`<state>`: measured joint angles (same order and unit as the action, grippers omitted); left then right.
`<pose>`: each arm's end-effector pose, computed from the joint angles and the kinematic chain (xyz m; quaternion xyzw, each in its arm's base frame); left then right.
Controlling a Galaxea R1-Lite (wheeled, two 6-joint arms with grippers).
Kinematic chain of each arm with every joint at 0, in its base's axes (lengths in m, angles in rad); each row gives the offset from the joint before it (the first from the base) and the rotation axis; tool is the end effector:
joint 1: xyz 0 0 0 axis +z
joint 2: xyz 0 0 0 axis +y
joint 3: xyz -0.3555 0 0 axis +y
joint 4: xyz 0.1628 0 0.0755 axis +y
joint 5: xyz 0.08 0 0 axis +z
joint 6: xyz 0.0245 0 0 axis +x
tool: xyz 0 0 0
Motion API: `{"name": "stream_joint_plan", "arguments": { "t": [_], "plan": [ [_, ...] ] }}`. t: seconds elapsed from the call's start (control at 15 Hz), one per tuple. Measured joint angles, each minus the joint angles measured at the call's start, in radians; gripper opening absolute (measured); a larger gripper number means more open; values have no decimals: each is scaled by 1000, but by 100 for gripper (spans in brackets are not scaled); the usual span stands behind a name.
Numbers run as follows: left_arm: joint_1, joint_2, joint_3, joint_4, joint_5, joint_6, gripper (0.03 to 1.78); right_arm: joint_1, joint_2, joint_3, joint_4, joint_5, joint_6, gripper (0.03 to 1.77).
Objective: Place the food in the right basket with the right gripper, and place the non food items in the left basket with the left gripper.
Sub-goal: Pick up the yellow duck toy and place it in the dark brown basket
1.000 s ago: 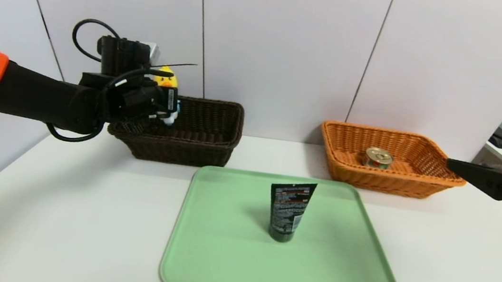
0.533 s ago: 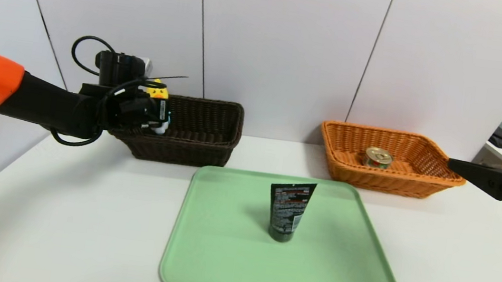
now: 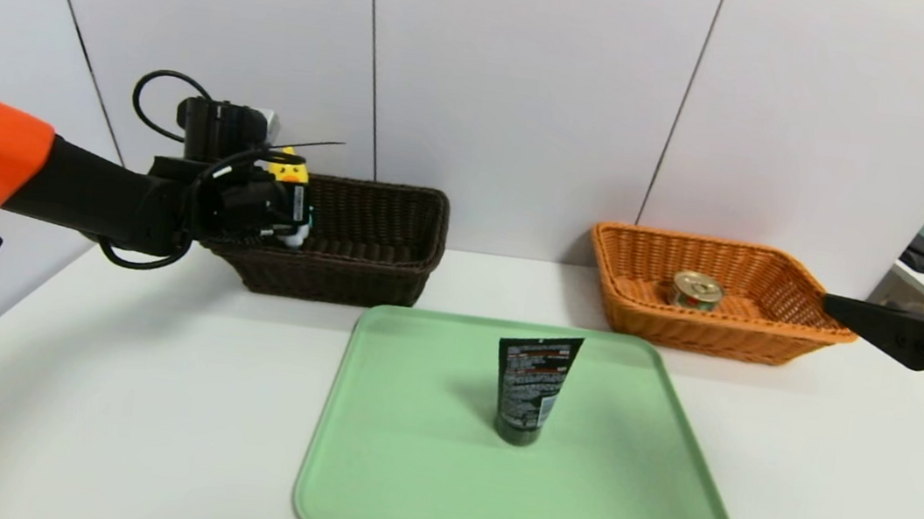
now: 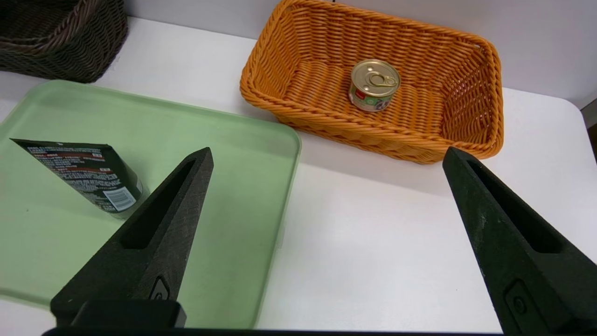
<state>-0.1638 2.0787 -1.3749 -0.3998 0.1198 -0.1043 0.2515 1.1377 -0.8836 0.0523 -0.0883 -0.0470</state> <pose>0.4399 -0.0697 0.2316 -0.0301 0.1508 -0.0139 0.9880 0.1234 0.0295 0.3233 -0.0489 0.1485 0.0841 0.9841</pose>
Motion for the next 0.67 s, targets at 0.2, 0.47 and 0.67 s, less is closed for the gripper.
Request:
{"name": "stream_joint_plan", "arguments": {
  "t": [0.2,0.47,0.67],
  "plan": [
    [-1,0,0,-1,0,-1,40,0,2,1,0,0,0,170],
    [-3,0,-7,-1,0,-1,91,0,3,1,0,1,0,170],
    [-3,-1,-14,-2,1,-1,117,0,3,1,0,7,0,170]
  ]
}}
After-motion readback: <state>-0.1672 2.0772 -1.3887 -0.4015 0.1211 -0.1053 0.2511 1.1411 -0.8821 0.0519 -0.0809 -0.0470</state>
